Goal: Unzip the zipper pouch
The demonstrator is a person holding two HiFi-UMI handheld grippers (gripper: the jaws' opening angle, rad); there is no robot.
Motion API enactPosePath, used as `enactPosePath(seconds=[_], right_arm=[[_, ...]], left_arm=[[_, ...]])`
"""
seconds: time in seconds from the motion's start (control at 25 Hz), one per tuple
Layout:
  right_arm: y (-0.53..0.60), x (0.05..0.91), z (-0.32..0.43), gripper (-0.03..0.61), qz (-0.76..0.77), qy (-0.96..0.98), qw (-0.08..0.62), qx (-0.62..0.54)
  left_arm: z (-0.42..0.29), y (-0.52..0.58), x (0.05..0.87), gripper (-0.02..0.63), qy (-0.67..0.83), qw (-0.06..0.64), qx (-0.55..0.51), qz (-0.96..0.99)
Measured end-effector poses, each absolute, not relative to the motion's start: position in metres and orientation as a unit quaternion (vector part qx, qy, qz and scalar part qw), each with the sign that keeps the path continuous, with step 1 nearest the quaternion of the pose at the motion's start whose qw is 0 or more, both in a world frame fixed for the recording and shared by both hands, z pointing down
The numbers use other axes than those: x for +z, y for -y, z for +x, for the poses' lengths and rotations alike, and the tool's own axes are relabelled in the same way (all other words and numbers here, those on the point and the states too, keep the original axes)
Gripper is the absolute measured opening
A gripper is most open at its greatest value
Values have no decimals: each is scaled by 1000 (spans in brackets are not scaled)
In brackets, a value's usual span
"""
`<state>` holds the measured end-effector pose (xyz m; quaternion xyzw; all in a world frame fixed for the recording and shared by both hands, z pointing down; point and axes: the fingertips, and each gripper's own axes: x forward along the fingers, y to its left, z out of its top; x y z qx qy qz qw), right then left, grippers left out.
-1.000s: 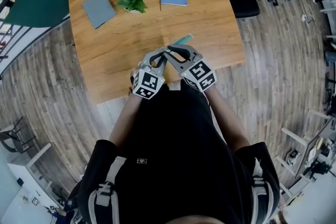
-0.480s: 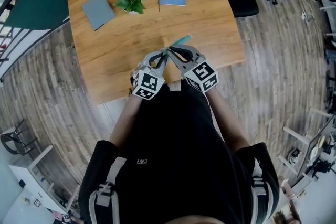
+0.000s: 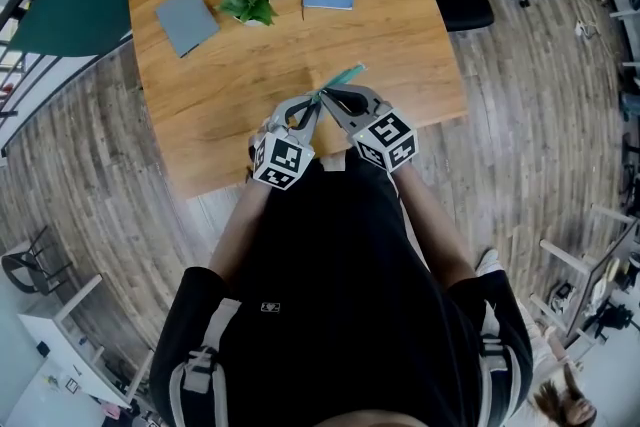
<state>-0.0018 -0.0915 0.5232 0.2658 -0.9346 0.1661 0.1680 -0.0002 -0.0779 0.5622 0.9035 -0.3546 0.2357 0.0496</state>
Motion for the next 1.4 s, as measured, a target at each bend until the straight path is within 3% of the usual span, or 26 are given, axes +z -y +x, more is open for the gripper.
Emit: enactPosePath(seconds=[1.4], right_arm=[[106, 526, -5, 6, 301, 926, 157, 168]], left_arm=[[-7, 85, 560, 6, 338, 50, 231, 911]])
